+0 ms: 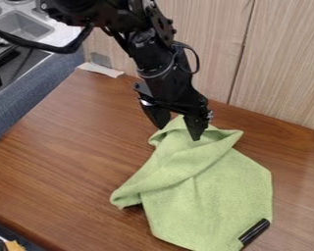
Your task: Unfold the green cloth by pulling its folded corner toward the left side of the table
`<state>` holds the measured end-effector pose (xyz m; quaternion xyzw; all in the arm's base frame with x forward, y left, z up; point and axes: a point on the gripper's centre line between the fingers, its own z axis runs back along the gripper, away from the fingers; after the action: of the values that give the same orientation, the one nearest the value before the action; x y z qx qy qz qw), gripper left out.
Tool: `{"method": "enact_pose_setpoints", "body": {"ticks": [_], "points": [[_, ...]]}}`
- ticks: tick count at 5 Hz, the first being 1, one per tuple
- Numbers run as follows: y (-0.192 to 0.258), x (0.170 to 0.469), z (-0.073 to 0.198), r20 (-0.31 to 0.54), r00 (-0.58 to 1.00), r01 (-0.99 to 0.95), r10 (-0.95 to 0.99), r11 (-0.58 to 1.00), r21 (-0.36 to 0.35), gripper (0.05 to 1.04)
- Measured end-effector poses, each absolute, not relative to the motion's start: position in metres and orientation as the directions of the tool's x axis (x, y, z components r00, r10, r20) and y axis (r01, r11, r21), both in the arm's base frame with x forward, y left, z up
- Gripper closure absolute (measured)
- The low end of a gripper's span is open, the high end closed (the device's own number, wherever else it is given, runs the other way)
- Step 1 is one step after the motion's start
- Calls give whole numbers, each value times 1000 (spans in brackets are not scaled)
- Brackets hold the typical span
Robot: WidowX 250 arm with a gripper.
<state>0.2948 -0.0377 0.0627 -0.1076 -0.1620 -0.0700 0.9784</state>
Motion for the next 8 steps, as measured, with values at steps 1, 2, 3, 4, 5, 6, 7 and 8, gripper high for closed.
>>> {"method": "enact_pose_setpoints", "body": {"ticks": [1, 2, 3, 4, 5, 6, 7, 8], "points": [[-38, 294, 56, 312, 945, 168, -102, 967, -191, 84], [-39, 291, 38, 261, 960, 162, -105, 965, -207, 84], [-40, 290, 18, 218, 970, 154, -105, 963, -221, 84], [-43, 297, 5, 195, 974, 161, -115, 957, -240, 119], [-49, 297, -4, 165, 976, 179, -142, 956, -232, 394], [-51, 299, -6, 163, 974, 191, -156, 954, -230, 703], [-52, 299, -6, 165, 973, 196, -161, 954, -228, 924], [-51, 298, -6, 164, 972, 201, -166, 952, -229, 1019]]}}
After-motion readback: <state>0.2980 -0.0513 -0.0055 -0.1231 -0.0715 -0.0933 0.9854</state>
